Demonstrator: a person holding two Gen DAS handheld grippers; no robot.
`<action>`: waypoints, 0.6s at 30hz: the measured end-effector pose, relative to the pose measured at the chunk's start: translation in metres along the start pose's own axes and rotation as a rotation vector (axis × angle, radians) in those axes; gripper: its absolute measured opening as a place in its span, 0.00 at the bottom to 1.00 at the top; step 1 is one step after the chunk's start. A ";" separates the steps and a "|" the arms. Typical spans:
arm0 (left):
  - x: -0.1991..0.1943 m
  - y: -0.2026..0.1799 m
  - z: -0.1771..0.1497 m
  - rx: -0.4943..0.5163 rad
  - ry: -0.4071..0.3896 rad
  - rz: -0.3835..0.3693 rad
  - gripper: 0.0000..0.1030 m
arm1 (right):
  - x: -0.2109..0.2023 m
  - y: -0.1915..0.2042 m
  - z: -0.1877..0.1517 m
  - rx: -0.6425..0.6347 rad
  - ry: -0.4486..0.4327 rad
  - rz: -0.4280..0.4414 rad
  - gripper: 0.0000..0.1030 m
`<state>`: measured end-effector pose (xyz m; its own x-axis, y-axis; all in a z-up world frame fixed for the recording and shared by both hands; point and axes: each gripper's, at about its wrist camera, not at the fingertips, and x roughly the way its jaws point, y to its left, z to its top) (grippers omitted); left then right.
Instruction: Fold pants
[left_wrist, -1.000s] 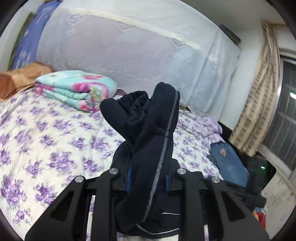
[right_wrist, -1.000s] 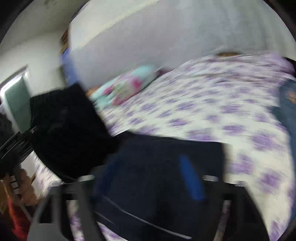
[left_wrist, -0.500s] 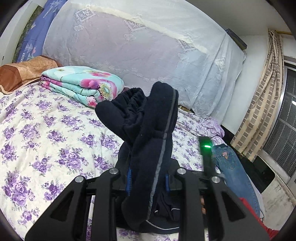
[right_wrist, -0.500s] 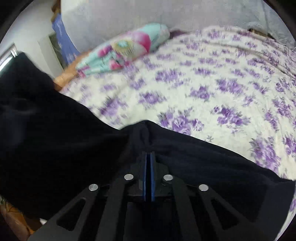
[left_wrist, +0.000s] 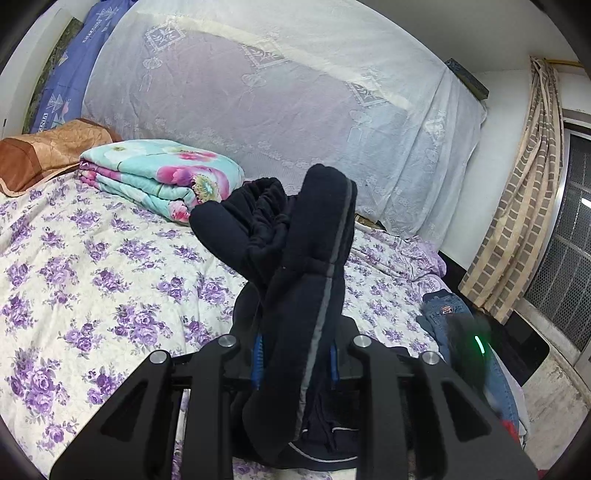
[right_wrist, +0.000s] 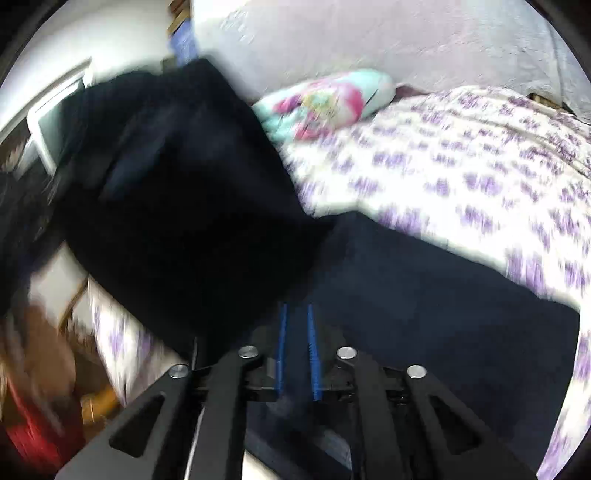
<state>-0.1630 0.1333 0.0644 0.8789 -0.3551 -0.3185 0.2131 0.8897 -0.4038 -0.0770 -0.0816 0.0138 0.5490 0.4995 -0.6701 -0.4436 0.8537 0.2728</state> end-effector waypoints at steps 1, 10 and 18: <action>0.000 -0.001 0.000 0.001 0.000 0.000 0.23 | 0.021 -0.006 0.016 0.032 0.024 -0.033 0.18; 0.005 -0.017 0.005 0.040 0.013 -0.001 0.23 | 0.067 -0.022 0.025 0.113 0.107 -0.014 0.11; 0.010 -0.048 0.006 0.105 -0.004 -0.037 0.23 | 0.023 0.009 -0.041 -0.113 0.173 0.007 0.55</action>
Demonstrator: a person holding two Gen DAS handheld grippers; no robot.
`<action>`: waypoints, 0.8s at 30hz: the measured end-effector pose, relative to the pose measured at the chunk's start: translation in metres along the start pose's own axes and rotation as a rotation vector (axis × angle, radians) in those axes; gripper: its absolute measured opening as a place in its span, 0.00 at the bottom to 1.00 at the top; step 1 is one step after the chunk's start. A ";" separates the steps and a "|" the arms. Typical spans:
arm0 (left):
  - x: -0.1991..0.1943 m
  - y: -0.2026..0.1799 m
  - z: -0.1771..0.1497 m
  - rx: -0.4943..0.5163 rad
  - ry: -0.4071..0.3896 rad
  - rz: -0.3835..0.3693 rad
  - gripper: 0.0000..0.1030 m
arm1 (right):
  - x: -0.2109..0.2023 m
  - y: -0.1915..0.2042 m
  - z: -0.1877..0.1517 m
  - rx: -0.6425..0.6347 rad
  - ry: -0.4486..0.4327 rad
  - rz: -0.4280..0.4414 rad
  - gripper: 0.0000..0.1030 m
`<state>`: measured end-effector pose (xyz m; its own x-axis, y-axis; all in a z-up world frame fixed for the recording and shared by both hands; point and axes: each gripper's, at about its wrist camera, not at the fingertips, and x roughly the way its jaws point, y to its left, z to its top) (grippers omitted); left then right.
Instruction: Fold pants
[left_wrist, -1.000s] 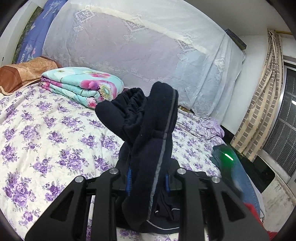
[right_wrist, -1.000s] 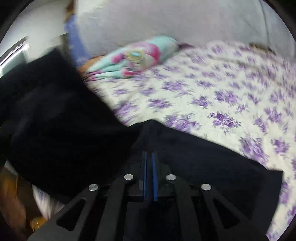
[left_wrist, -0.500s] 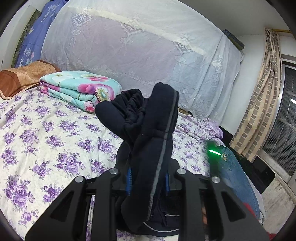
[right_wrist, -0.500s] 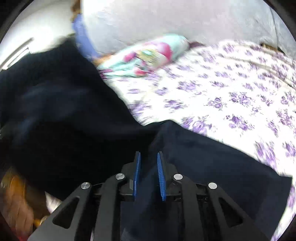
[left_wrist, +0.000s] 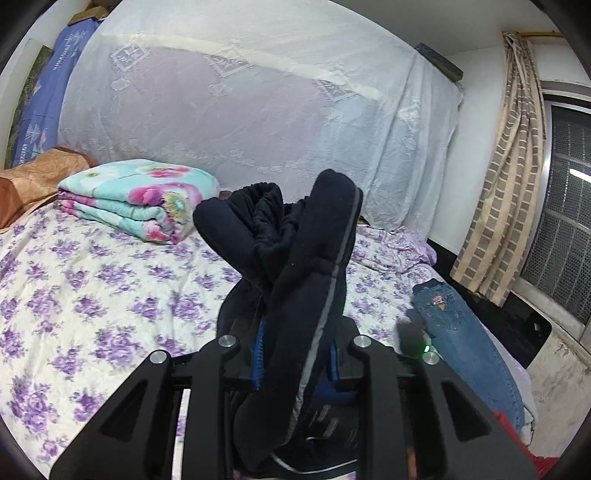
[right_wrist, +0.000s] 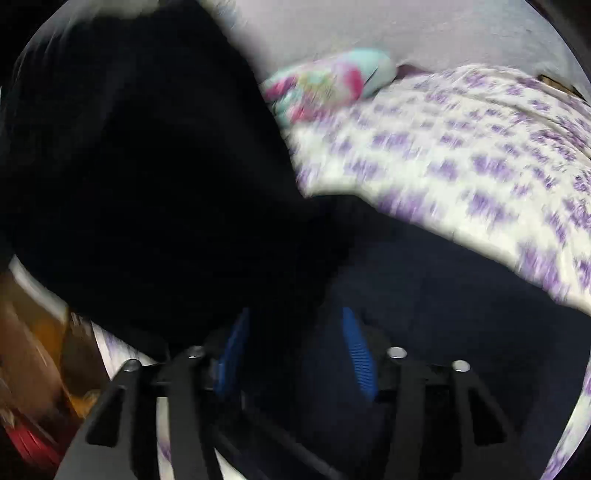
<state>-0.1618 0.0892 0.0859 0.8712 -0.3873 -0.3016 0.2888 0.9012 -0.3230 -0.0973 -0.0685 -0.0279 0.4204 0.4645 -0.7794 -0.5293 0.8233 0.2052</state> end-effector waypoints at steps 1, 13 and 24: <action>0.002 -0.003 0.000 0.000 0.003 -0.005 0.23 | 0.001 0.009 -0.003 -0.075 -0.045 -0.042 0.57; 0.012 -0.062 -0.011 0.144 0.027 -0.026 0.23 | -0.160 -0.120 -0.084 0.264 -0.466 -0.129 0.88; 0.080 -0.145 -0.065 0.336 0.158 -0.079 0.23 | -0.151 -0.201 -0.142 0.684 -0.481 0.056 0.86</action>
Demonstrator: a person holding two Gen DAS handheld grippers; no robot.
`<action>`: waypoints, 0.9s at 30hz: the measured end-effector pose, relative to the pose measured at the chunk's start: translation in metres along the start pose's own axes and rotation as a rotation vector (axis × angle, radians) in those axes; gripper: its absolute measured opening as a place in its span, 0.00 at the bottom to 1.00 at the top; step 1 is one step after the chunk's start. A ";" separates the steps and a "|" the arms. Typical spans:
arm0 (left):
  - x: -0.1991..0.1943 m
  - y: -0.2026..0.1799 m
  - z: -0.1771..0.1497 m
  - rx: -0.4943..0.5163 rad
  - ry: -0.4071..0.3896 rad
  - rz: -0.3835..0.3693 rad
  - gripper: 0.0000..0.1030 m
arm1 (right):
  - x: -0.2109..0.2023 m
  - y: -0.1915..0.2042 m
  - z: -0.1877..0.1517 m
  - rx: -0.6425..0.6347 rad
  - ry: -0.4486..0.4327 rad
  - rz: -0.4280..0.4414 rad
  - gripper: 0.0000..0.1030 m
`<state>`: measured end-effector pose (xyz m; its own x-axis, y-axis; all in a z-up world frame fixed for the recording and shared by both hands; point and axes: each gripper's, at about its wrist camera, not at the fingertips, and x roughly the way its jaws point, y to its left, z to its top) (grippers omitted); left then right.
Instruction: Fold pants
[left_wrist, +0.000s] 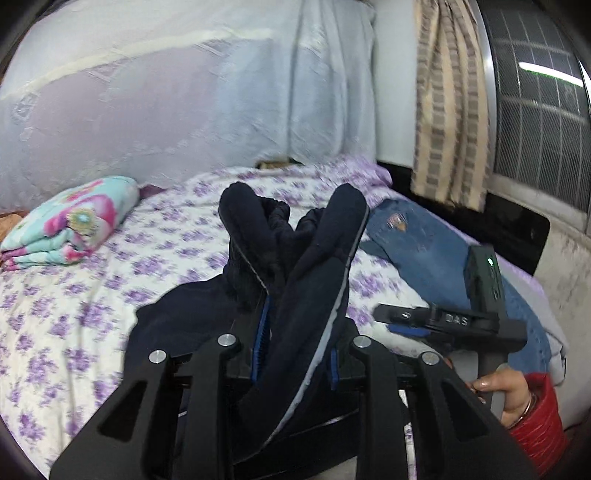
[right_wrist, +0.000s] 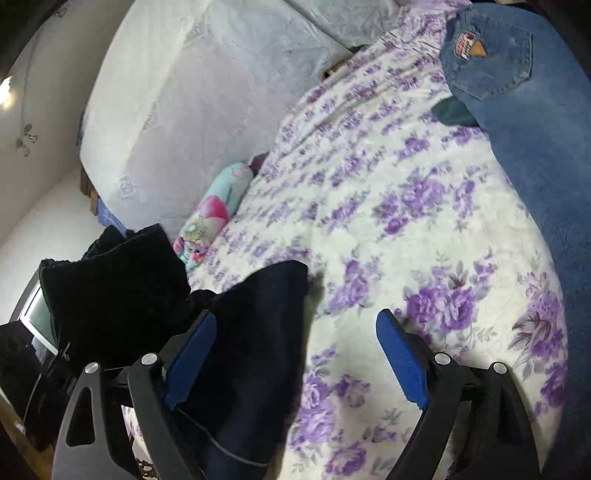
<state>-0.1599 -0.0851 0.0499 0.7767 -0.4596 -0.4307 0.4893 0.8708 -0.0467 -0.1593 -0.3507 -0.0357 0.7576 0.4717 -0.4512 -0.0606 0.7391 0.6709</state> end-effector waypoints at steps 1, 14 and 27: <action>0.007 -0.006 -0.005 0.008 0.019 -0.008 0.23 | -0.002 0.004 -0.001 -0.012 -0.002 -0.013 0.86; 0.039 -0.058 -0.050 0.207 0.112 0.065 0.23 | 0.014 -0.006 0.003 0.041 -0.051 -0.011 0.86; 0.058 -0.072 -0.074 0.283 0.200 0.066 0.24 | 0.017 -0.006 0.002 0.029 -0.041 -0.030 0.86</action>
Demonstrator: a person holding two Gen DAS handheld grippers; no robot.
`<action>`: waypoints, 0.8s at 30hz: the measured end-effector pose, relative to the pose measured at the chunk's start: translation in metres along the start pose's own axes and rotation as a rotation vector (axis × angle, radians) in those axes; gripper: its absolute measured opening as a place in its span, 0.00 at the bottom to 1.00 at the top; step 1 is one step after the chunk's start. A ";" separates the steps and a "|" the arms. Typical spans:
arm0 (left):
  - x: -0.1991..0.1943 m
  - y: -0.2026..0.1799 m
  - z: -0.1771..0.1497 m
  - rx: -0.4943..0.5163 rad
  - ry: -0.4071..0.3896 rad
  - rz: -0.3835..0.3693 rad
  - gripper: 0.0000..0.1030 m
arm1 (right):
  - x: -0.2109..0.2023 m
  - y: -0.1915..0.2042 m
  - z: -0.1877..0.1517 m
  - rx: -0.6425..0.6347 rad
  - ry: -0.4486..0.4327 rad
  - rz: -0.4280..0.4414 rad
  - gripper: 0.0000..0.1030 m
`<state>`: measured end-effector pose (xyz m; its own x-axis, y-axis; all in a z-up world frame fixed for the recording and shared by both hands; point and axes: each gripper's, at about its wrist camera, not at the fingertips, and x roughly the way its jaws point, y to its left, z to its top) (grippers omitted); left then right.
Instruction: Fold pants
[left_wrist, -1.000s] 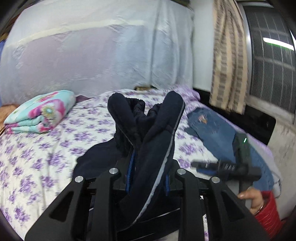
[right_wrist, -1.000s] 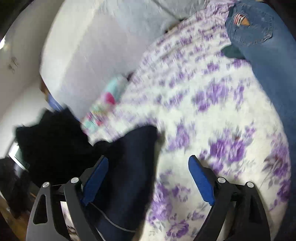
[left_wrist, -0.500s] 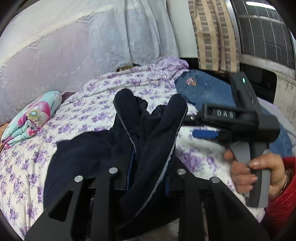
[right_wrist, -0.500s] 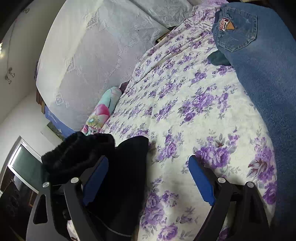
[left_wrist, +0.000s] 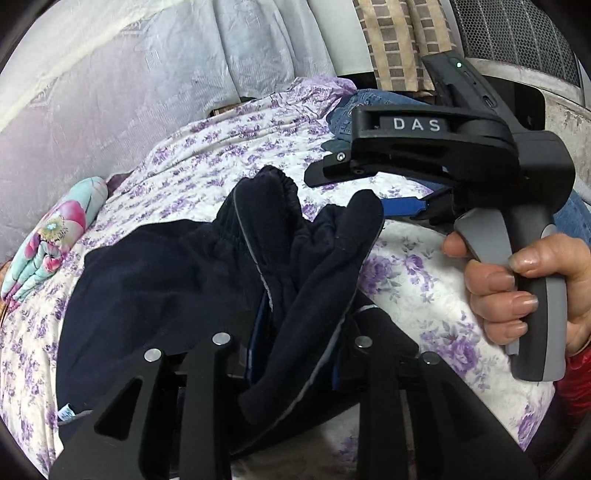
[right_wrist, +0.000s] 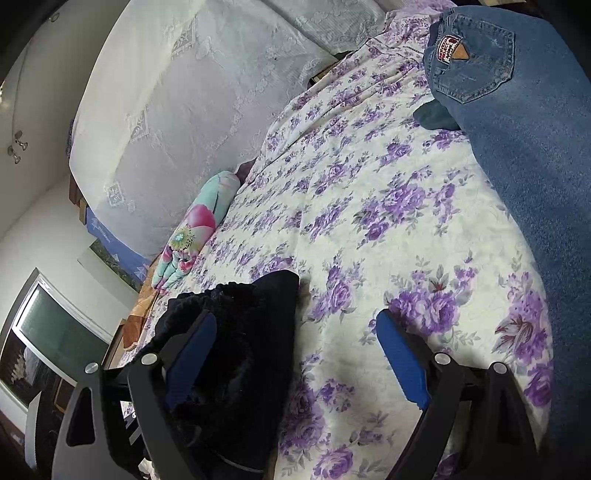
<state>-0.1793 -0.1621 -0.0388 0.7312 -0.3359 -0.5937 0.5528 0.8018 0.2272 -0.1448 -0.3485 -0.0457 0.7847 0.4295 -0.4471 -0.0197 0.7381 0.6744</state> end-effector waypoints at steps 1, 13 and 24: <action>0.001 0.000 0.000 0.001 0.005 0.000 0.24 | 0.000 0.001 0.000 -0.001 0.000 -0.002 0.86; 0.003 -0.006 0.000 0.009 0.028 0.025 0.27 | 0.002 0.005 -0.004 -0.017 0.000 -0.033 0.86; 0.003 0.000 -0.001 -0.011 0.023 0.017 0.30 | -0.002 0.005 -0.005 -0.017 -0.016 -0.033 0.86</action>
<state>-0.1775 -0.1631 -0.0411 0.7311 -0.3104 -0.6076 0.5357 0.8127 0.2293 -0.1499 -0.3430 -0.0448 0.7951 0.3959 -0.4594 -0.0035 0.7605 0.6493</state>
